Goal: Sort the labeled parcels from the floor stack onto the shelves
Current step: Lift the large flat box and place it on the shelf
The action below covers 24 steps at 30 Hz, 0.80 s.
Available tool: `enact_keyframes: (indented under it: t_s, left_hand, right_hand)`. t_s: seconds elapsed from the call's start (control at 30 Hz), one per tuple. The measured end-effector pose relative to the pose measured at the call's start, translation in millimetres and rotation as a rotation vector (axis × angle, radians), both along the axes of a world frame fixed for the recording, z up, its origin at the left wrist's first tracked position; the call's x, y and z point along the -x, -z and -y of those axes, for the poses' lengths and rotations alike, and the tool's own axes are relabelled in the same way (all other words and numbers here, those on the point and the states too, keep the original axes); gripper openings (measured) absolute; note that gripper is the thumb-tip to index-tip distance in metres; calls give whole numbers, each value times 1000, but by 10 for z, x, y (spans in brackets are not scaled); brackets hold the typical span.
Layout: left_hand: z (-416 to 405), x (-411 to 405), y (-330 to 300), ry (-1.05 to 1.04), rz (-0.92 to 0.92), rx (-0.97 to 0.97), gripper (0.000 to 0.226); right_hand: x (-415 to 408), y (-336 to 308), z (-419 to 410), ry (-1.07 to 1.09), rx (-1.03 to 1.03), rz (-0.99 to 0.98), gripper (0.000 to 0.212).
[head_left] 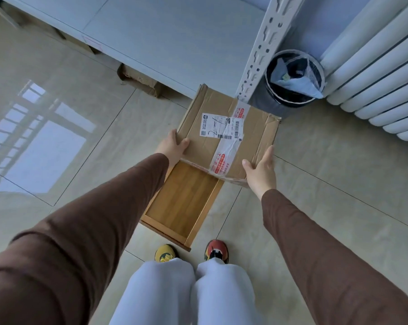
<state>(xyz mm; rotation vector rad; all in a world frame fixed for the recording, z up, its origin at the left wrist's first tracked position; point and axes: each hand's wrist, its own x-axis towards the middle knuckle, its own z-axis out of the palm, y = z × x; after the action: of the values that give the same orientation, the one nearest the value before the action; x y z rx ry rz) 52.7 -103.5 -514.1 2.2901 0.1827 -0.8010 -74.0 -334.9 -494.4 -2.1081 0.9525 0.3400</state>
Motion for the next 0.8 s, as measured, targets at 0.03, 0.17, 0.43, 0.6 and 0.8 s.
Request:
enact_keyframes:
  t_s: [0.03,0.17,0.43,0.6,0.8]
  left_hand:
    - [4,12,2,-29,-6,24,59]
    - [-131,155,-208,-98,-5,70,52]
    - [-1025,505,-1752,-385,132,206,46]
    - [-1962,557,-3175,-549,351,218,40]
    - [-3243,890,-4791,-733,626,258,38]
  right_hand:
    - [-1,-23,-25,21,-15,17,91]
    - [28,-250,-176,31,-19,48,90]
    - [-24,-1625,-926,-151,-64,178,93]
    - [-371,-2873,-1700,-306,-177,310,94]
    - [-755,-4279,-2928,-510,-314,544,98]
